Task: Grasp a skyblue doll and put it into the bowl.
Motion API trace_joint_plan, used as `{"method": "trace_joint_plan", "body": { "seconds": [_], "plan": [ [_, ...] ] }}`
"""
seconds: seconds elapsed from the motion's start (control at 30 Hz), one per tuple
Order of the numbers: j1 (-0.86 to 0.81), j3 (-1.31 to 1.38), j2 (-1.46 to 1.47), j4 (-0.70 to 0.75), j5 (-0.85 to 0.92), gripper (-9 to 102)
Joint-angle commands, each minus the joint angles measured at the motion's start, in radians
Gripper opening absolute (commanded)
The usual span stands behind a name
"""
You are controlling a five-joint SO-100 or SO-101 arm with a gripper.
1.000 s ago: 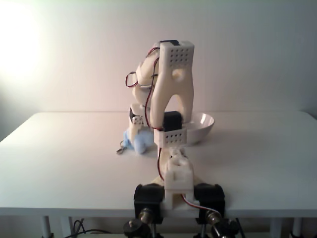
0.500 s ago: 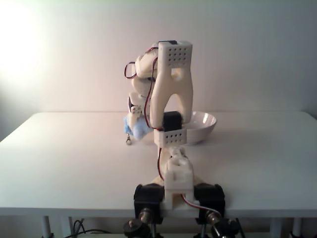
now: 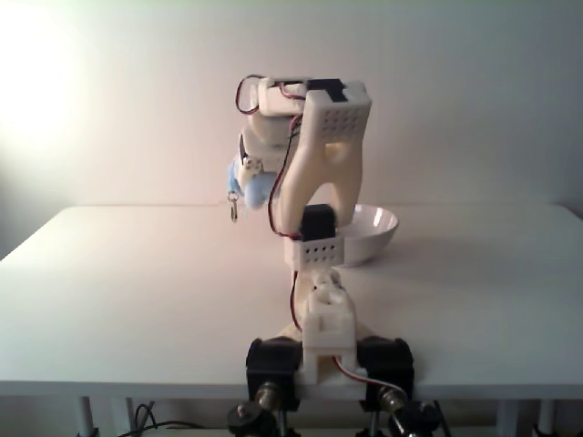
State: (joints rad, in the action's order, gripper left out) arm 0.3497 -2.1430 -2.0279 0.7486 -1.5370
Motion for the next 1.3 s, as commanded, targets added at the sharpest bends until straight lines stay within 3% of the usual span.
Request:
{"method": "trace_joint_plan", "body": {
  "seconds": [0.0, 0.27, 0.87, 1.27],
  "plan": [
    [-0.012, 0.031, -0.097, 0.002, 0.000, 0],
    [-0.087, 0.029, -0.193, 0.006, 0.000, 0],
    [-0.472, 0.028, -0.193, 0.006, -0.002, 0],
    [-0.489, -0.067, -0.192, -0.006, 0.000, 0]
  ]
}}
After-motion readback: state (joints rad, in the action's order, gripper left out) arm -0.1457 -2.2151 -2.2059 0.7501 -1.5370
